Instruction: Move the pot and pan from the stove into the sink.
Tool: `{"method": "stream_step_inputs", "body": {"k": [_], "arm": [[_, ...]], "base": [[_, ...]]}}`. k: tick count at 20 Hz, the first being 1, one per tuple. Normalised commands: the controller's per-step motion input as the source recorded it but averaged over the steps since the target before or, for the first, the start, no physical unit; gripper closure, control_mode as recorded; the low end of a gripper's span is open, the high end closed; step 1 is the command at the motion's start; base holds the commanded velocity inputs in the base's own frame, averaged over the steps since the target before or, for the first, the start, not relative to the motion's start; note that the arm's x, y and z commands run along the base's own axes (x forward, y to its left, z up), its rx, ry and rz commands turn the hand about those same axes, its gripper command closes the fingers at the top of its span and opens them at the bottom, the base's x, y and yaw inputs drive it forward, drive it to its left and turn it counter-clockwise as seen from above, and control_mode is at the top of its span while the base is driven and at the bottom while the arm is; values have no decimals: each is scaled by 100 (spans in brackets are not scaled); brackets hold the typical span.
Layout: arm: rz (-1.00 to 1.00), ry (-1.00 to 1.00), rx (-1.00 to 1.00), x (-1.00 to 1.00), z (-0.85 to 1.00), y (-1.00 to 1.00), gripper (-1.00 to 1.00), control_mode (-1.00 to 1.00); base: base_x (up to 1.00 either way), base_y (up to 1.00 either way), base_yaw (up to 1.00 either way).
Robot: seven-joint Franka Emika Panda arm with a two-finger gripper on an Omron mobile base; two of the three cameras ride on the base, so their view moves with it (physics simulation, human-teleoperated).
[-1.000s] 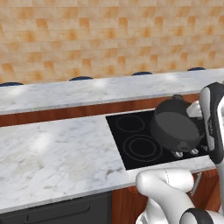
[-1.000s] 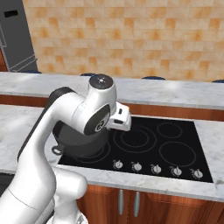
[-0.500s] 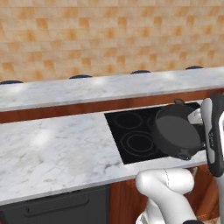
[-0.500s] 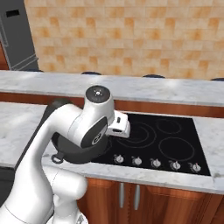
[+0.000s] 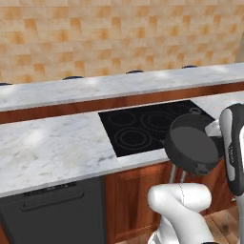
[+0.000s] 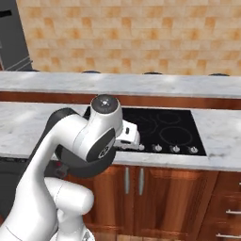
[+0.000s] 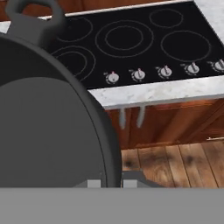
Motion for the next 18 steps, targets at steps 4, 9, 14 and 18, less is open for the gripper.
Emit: {"method": "stream_step_inputs", "body": {"k": [4,9,14,18], "arm": [[0,0,0,0,0,0,100,100],[0,0,0,0,0,0,100,100],[0,0,0,0,0,0,100,100],[0,0,0,0,0,0,100,100]], "base": [[0,-16,-48],[0,-1,-50],[0,0,-50],[0,0,-50]]}}
